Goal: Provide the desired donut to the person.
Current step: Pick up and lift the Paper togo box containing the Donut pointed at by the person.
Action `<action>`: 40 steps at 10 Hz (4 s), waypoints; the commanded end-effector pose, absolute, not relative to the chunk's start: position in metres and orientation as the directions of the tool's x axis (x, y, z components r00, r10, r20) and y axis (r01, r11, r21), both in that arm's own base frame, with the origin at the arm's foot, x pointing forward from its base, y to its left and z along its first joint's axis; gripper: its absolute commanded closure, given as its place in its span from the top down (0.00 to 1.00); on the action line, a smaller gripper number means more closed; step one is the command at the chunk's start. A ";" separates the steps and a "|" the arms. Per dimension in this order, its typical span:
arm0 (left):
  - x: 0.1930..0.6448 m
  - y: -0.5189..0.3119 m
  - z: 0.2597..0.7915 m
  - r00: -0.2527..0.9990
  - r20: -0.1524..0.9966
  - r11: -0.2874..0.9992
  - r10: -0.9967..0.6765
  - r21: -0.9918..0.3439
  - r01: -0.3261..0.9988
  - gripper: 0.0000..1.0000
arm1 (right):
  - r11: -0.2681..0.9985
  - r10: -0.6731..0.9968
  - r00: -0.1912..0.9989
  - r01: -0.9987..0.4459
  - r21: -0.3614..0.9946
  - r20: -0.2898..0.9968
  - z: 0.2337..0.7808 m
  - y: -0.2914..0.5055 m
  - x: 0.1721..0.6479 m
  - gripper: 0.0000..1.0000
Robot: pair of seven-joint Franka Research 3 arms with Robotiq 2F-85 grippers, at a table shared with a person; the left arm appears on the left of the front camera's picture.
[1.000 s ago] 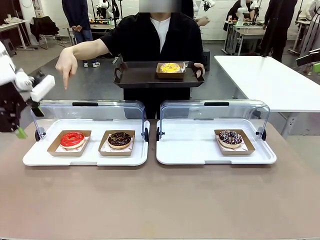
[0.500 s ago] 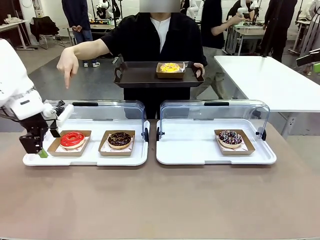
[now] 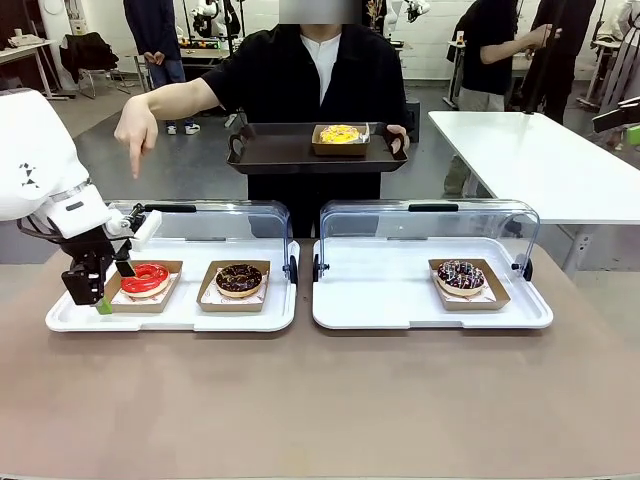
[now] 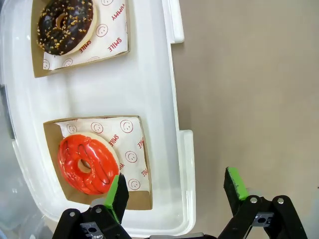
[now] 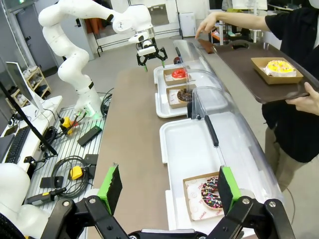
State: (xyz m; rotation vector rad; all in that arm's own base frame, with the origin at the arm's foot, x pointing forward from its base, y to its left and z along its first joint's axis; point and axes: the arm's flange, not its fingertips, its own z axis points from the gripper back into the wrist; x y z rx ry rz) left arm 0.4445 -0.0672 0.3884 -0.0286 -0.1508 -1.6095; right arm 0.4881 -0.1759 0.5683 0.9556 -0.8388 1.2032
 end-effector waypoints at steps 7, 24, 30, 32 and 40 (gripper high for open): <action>0.441 -0.066 0.386 -0.053 0.095 -0.045 -0.994 0.086 0.995 1.00 | 0.090 0.366 0.173 -0.984 0.151 0.914 0.567 -0.176 0.488 1.00; 0.491 -0.108 0.334 -0.095 0.045 -0.093 -0.994 0.044 0.995 1.00 | 0.090 0.366 0.173 -0.984 0.151 0.914 0.567 -0.176 0.488 1.00; 0.495 -0.108 0.333 -0.093 0.028 -0.090 -0.995 0.078 0.993 0.82 | 0.090 0.366 0.173 -0.984 0.151 0.914 0.567 -0.176 0.488 1.00; 0.494 -0.107 0.333 -0.096 0.023 -0.094 -0.995 0.076 0.993 0.64 | 0.090 0.366 0.173 -0.984 0.151 0.914 0.567 -0.176 0.488 1.00; 0.494 -0.106 0.328 -0.109 0.014 -0.108 -0.994 0.045 0.993 0.00 | 0.090 0.366 0.173 -0.984 0.151 0.914 0.567 -0.176 0.488 1.00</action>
